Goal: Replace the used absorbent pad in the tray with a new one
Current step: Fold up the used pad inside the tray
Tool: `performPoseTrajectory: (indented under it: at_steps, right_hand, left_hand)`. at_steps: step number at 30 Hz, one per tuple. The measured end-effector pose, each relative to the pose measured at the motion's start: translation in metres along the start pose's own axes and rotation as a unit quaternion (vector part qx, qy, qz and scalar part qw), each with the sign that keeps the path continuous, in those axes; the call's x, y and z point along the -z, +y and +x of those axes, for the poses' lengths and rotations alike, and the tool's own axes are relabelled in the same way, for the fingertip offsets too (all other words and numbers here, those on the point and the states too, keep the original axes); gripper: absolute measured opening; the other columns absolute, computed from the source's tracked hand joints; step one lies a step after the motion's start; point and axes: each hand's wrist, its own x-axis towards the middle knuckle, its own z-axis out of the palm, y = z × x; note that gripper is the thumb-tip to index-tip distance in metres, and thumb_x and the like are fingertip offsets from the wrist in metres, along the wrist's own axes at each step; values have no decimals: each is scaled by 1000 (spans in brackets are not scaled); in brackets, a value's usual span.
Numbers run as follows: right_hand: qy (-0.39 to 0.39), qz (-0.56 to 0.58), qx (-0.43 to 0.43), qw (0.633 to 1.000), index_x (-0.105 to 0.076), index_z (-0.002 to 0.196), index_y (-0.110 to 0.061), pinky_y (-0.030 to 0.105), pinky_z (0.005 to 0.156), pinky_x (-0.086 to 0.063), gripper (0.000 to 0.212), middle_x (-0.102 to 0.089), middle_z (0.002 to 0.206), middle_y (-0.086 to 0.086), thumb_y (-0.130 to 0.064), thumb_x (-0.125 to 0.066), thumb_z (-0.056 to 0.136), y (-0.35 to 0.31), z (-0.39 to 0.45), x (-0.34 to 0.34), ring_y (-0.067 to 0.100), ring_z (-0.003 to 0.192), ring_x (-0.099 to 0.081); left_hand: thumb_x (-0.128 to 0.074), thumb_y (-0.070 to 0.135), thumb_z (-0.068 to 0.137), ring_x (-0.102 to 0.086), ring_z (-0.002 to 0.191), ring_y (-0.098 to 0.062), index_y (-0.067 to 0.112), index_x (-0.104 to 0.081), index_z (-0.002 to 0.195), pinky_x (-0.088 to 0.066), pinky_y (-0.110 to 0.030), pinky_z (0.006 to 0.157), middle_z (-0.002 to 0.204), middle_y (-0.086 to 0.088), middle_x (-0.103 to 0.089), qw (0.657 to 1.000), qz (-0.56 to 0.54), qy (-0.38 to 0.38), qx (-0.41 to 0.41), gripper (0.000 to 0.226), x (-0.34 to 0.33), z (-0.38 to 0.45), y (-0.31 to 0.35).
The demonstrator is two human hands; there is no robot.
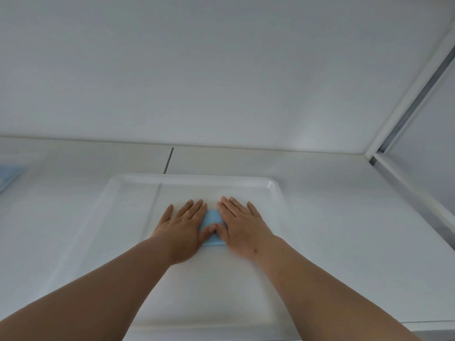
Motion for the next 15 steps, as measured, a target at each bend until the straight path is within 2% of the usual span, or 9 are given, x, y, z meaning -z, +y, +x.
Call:
performPoseTrajectory:
  at_steps: [5,8,13,15]
  right_hand:
    - [-27,-14,-11,999,1,155,-21,42,121,7,77,8,163,-7,-65,-3,91,0,-2,2,8,148,11]
    - [-31,-17,-8,999,3,155,-22,44,121,8,68,10,163,-7,-56,-11,99,-1,-2,2,8,148,13]
    - [-35,-14,-7,999,5,155,-23,44,121,8,64,12,163,-7,-51,-14,100,-1,-2,3,9,148,15]
    - [-37,-10,-9,999,4,155,-24,44,121,8,64,11,163,-7,-51,-15,100,-1,-2,4,9,148,15]
  left_hand:
    - [9,75,74,14,146,-6,26,9,153,8,-43,119,160,12,13,1000,7,-21,3,93,1,1,-2]
    - [9,76,73,15,146,-6,27,11,152,8,-45,119,160,12,15,999,14,-31,4,93,3,1,-2]
    - [-1,76,79,16,147,-9,38,14,149,6,-50,119,160,12,17,998,19,-54,-6,81,5,1,-4]
    - [0,78,76,16,147,-11,40,15,148,5,-51,119,160,11,18,998,23,-63,-11,83,6,2,-5]
